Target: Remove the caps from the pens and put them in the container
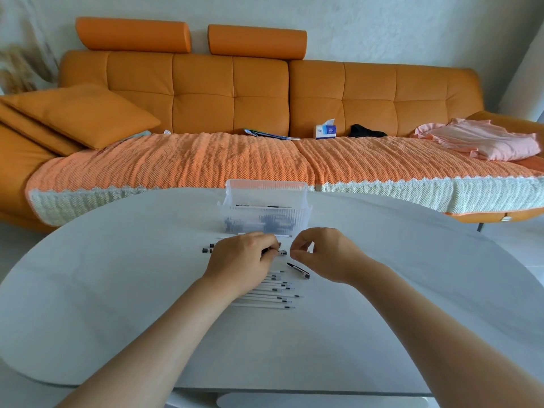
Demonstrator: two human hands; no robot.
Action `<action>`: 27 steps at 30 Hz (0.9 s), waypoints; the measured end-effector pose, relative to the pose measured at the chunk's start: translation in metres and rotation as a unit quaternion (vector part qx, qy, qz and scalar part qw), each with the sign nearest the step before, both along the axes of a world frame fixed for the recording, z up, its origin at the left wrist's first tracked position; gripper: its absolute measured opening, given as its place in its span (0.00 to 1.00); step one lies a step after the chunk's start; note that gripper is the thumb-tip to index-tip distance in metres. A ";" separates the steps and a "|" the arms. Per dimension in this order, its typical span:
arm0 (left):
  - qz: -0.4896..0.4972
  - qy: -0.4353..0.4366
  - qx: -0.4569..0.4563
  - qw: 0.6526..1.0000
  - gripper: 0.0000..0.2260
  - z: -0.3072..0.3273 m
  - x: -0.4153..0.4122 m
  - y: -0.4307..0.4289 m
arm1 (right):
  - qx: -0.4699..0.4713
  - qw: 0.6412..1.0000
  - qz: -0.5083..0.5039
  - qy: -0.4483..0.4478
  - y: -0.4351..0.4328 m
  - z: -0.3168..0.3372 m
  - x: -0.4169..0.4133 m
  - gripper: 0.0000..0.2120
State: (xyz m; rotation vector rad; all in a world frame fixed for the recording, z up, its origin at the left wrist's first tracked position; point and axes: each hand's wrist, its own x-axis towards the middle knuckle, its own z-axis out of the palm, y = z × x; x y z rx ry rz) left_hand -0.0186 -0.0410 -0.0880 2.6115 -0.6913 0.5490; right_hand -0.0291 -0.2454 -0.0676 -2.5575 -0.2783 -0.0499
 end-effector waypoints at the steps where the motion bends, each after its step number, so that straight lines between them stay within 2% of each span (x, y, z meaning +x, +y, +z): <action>1: -0.004 0.008 0.001 1.000 0.06 0.001 0.000 0.000 | 0.008 1.000 0.008 0.002 0.001 0.000 -0.001 0.04; 5: -0.018 0.024 0.010 0.999 0.06 0.001 -0.003 -0.003 | 0.021 0.999 0.021 -0.013 0.010 -0.002 -0.001 0.02; 10: -0.021 -0.010 0.012 1.000 0.05 0.002 -0.002 -0.001 | 0.022 1.000 0.010 0.004 0.011 0.000 0.000 0.06; 13: -0.006 -0.015 0.011 1.000 0.04 0.002 0.000 0.003 | -0.024 0.999 -0.019 0.008 0.004 0.001 0.000 0.06; 16: 0.001 0.011 0.011 1.000 0.06 0.002 -0.001 0.004 | -0.097 0.995 -0.039 0.003 -0.005 0.000 0.001 0.03; 18: -0.004 0.031 0.018 0.999 0.07 0.001 -0.002 0.003 | -0.112 0.993 -0.041 0.010 -0.007 -0.001 0.002 0.02; 24: -0.014 0.059 0.026 0.998 0.07 0.001 -0.003 0.000 | -0.094 0.994 -0.023 0.049 -0.008 -0.003 0.001 0.07; 27: -0.015 0.068 0.021 0.997 0.07 0.002 -0.003 0.000 | -0.062 0.997 -0.037 0.021 -0.015 0.000 0.003 0.09</action>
